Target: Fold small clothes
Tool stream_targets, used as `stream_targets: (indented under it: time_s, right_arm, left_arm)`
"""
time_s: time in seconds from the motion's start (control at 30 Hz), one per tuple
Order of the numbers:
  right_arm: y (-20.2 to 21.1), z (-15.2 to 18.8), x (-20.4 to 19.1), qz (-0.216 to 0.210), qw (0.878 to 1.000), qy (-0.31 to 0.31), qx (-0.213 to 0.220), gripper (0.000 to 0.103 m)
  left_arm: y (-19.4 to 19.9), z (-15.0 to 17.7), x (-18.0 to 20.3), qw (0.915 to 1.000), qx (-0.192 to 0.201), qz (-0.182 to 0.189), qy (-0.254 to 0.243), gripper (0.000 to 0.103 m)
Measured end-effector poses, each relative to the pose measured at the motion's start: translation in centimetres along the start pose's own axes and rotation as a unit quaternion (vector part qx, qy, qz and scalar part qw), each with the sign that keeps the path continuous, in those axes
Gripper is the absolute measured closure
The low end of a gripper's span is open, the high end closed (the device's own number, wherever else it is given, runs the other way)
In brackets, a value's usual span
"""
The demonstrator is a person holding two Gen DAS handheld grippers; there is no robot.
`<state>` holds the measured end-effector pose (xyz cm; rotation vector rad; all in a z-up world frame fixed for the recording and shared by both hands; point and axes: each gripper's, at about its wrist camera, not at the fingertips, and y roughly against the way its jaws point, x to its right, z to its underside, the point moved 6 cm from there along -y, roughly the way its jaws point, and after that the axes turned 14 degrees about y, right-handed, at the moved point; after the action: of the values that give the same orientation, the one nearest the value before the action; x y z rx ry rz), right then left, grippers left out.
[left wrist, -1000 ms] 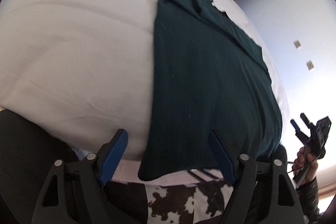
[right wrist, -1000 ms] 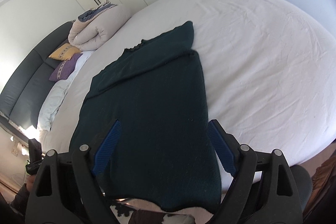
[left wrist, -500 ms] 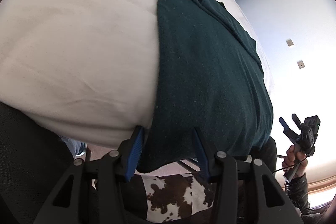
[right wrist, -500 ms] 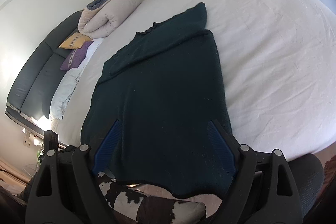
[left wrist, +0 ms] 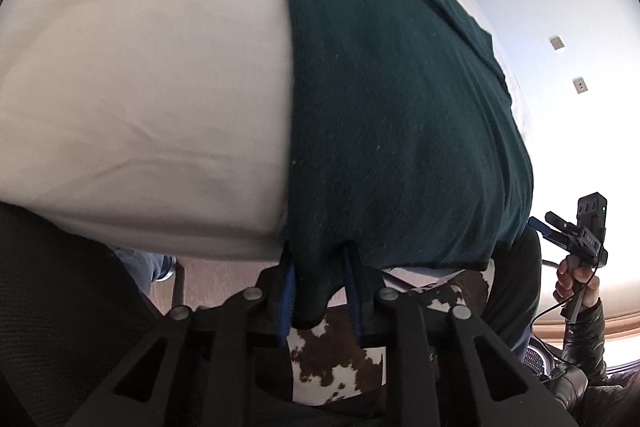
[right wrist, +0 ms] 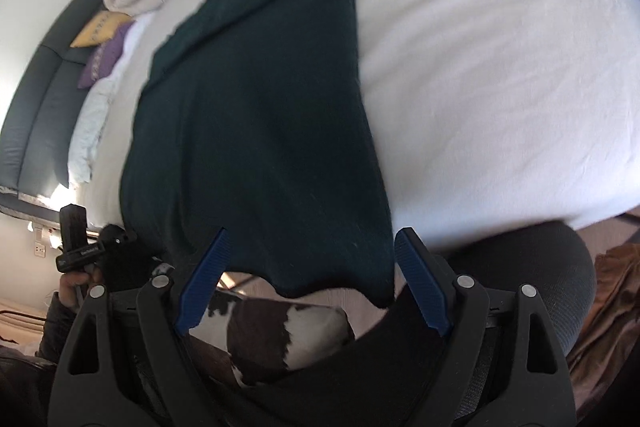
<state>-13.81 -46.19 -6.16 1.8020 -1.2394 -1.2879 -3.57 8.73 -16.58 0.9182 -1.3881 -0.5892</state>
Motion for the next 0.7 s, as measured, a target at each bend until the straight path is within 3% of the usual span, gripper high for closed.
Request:
stream_targets:
  time_s: [0.13,0.3,0.33,0.4,0.6,0.7]
  right_arm:
    - [-1.3,0.4,1.3,0.003,1.000,-0.018,-0.022,0.023]
    - [-2.8,0.6,1.1,-0.016,0.998,0.000,-0.053,0.045]
    - [-3.1,0.7,0.9,-0.015,0.998,0.008,-0.061,0.047]
    - [-3.8,1.0,0.9,-0.018,0.997,0.014,-0.074,0.059]
    - [-3.1,1.4,2.1,-0.038,0.997,0.002,-0.060,0.077]
    - [-2.8,1.6,2.3,-0.050,0.998,-0.001,-0.049,0.079]
  left_arm:
    - [-0.1,-0.1,-0.2,1.0000,-0.006,0.005,0.005,0.081]
    - [-0.4,-0.1,-0.3,1.0000,-0.006,0.001,0.001,0.082]
    - [-0.3,-0.1,-0.5,1.0000,-0.006,-0.001,0.001,0.083]
    - [-0.4,-0.2,-0.7,1.0000,-0.003,-0.007,0.003,0.091]
    - [-0.3,-0.2,-0.3,0.9999,0.001,-0.010,-0.008,0.098]
    - [-0.1,-0.2,-0.3,0.9999,0.003,-0.006,-0.009,0.098]
